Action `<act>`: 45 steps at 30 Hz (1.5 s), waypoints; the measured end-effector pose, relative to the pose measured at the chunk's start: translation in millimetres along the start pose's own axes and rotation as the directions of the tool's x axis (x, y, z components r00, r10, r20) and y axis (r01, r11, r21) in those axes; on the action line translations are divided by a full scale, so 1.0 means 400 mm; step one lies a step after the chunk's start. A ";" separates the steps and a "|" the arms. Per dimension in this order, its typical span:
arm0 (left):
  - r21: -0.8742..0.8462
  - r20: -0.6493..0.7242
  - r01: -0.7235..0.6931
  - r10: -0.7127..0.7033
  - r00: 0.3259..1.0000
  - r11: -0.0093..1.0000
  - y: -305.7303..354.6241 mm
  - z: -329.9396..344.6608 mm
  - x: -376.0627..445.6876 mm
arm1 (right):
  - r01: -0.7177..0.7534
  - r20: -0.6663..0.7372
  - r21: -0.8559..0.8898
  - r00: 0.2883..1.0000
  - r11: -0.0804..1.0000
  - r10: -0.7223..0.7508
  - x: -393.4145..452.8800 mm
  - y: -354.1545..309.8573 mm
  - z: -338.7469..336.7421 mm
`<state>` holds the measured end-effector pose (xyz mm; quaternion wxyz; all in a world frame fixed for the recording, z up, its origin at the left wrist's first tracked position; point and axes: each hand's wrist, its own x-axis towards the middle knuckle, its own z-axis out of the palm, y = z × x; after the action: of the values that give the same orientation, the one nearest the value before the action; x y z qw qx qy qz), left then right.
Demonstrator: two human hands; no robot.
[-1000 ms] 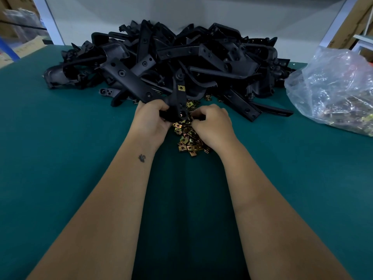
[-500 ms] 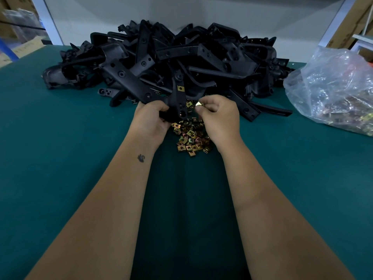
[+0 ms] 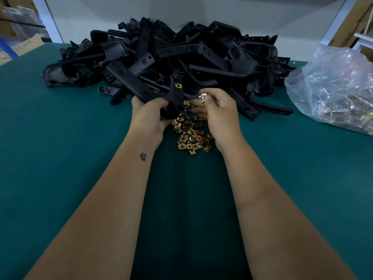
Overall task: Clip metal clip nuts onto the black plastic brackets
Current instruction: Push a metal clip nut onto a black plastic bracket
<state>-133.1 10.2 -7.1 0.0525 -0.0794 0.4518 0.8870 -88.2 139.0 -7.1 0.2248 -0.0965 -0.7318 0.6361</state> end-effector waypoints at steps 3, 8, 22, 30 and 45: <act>0.157 -0.015 -0.136 0.140 0.990 0.978 -0.008 -0.012 0.004 | -0.008 0.018 0.040 1.000 0.999 0.007 -0.003 -0.005 0.004; 0.485 0.199 -0.428 0.380 0.903 0.763 -0.021 -0.025 -0.006 | 0.071 -0.018 -0.015 0.997 0.997 -0.071 -0.006 -0.004 0.010; 0.545 0.354 -0.440 0.279 0.892 0.714 -0.019 -0.002 -0.025 | 0.038 0.015 0.066 0.999 0.997 -0.039 -0.019 -0.018 0.023; 0.325 0.121 -0.274 0.248 0.961 0.905 0.010 -0.011 -0.011 | -0.020 -0.114 0.172 0.993 0.985 0.040 0.000 -0.006 0.010; 0.025 0.160 -0.067 0.063 0.985 0.997 0.014 -0.014 -0.006 | -0.131 0.065 0.388 0.991 0.912 0.114 -0.003 -0.013 0.008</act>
<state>-131.2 2.4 -5.5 0.0606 0.0070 0.4621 0.8847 -88.0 134.9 -2.6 0.1841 -0.0823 -0.5871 0.7840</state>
